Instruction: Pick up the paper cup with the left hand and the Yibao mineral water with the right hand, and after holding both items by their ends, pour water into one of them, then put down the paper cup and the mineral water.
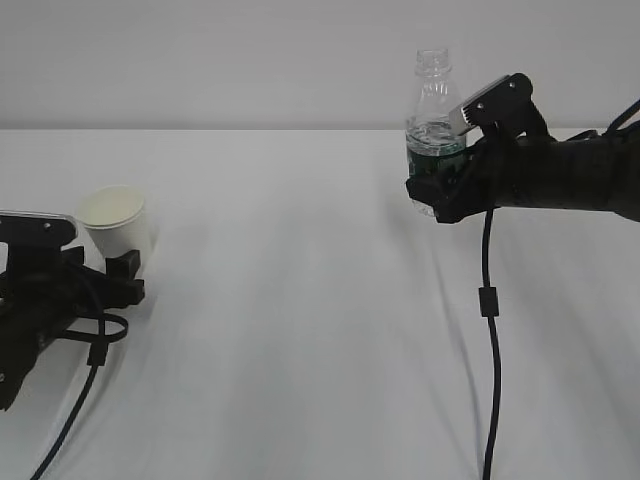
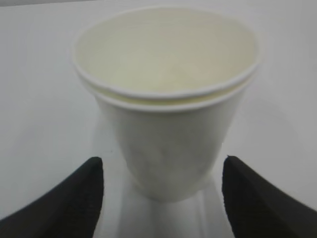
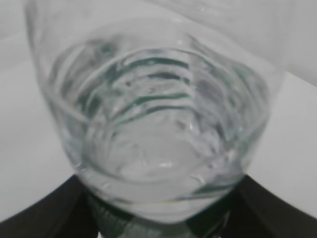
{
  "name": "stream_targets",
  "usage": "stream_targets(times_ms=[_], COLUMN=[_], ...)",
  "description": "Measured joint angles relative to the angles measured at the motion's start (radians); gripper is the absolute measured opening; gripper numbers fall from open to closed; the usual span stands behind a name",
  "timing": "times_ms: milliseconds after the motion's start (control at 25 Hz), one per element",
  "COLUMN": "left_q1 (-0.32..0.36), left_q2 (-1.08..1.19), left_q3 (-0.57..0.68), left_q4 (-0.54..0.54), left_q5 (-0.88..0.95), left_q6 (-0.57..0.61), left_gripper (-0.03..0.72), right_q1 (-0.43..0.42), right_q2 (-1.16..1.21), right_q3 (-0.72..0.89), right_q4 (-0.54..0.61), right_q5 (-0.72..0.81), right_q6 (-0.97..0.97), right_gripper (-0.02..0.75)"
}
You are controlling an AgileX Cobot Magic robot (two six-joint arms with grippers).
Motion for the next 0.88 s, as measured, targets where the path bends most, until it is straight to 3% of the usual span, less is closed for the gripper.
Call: stream_targets(times_ms=[200,880], left_q1=[0.029,0.03], left_q2=[0.0,0.046], left_q3=[-0.017,-0.098], left_q4=[0.038,0.062], left_q5=[0.0,0.0], left_q6=[-0.02,-0.025], left_gripper=[0.541,0.533], right_q1=[0.0,0.0], right_q2=[0.0,0.0], right_q3=[0.0,0.0], right_q4=[-0.002,-0.017], right_q5=[0.0,-0.026], right_q6=[0.0,0.006], right_gripper=[0.463,0.463])
